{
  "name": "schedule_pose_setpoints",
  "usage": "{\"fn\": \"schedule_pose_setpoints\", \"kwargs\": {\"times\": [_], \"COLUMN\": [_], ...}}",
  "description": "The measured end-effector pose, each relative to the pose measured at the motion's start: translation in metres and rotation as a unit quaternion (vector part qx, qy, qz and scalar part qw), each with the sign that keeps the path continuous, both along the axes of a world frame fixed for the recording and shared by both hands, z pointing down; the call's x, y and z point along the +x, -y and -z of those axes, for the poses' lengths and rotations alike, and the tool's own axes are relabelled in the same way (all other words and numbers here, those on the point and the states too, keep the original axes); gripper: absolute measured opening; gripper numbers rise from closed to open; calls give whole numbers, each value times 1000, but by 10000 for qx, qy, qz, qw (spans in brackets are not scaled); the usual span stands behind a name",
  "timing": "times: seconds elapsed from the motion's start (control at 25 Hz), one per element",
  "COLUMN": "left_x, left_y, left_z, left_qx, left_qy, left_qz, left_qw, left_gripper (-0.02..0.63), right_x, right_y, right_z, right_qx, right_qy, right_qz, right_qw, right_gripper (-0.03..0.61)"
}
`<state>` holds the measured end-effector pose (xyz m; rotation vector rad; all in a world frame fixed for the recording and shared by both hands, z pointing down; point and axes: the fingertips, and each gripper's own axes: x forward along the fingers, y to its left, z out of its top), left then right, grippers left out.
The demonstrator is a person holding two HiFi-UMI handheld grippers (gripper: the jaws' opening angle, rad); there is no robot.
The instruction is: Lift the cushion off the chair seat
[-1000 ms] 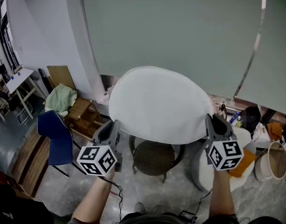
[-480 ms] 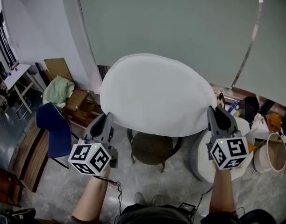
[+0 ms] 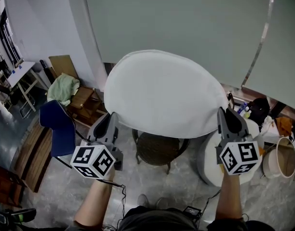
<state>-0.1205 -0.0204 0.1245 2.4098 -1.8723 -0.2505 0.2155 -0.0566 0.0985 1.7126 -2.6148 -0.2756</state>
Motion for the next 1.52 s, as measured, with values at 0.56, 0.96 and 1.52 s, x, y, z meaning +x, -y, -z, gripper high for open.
{"fn": "schedule_pose_setpoints", "kwargs": {"times": [0.56,0.96,1.52], "left_x": [2,1,0], "left_y": [-8,-5,4], "left_z": [-2,-5,0], "left_qx": [14,7,22], "left_qy": [-165,-164,-155], "left_qz": [15,11,-11], "left_qw": [9999,9999,9999], "left_gripper": [31,31,31], "right_x": [3,3,1], "right_y": [-7,-3,6], "right_z": [-2,-3,-1], "right_qx": [13,34,59], "right_qy": [35,36,61], "right_qz": [53,-5,-45], "right_qw": [10000,10000,10000], "right_gripper": [48,48,43]}}
